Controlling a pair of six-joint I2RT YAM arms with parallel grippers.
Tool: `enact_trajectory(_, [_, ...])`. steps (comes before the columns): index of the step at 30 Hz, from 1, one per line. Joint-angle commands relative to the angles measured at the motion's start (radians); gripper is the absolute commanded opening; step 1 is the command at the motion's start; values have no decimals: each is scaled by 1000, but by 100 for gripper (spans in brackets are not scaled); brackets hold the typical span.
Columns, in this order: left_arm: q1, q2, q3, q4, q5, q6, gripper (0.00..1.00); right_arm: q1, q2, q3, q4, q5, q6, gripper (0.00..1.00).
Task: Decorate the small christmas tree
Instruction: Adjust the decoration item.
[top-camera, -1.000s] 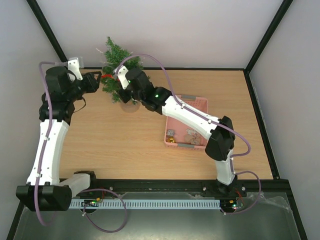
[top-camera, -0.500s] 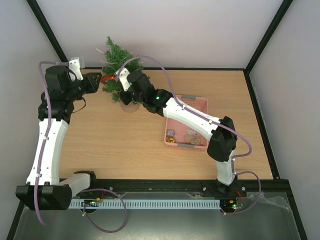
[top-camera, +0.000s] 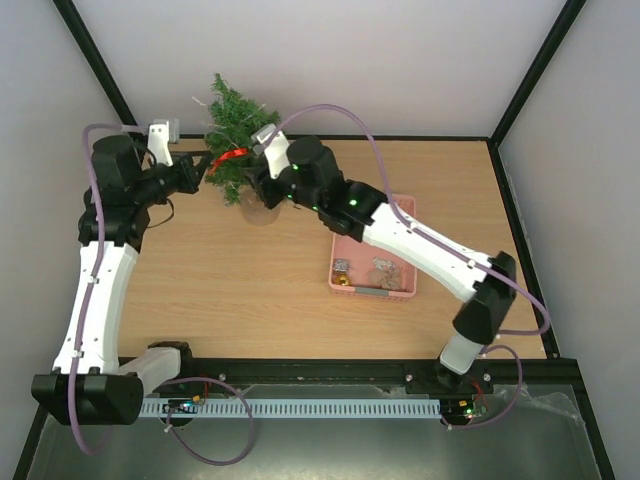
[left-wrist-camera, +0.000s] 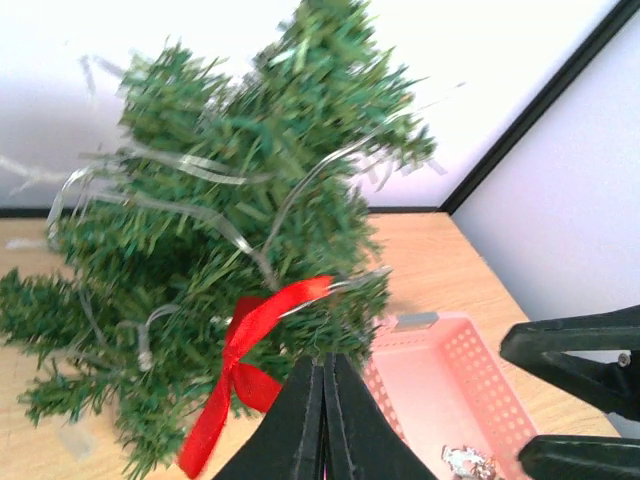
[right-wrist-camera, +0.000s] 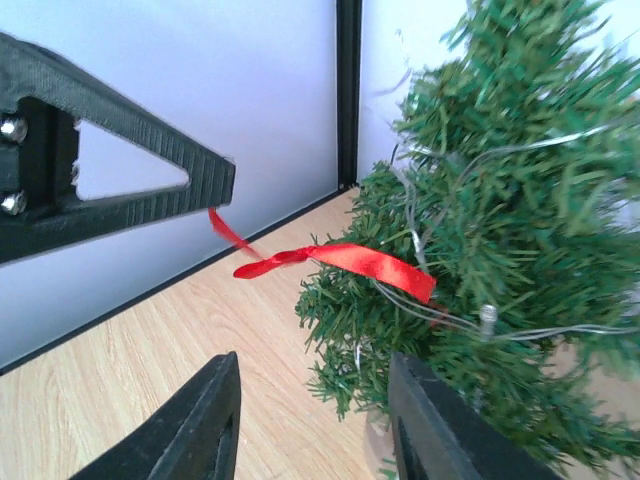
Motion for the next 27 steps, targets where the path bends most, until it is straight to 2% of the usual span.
enact_trajectory(1, [-1, -44, 64, 29, 105, 37, 2, 6, -143, -84, 48, 4, -19, 44])
enact_trajectory(9, [-53, -68, 69, 187, 361, -14, 3, 6, -303, -206, 49, -116, -38, 56])
enact_trajectory(14, [-99, -74, 54, 287, 468, -59, 2, 6, -348, -265, 62, -225, -33, 60])
enact_trajectory(18, [-124, -83, 30, 367, 487, -117, 2, 5, -379, -360, 159, -289, -22, 61])
enact_trajectory(23, [-161, -71, 25, 408, 494, -160, 2, 6, -393, -426, 250, -212, -58, 67])
enact_trajectory(27, [-191, -63, 24, 424, 490, -168, 2, 6, -377, -426, 316, -214, -9, 70])
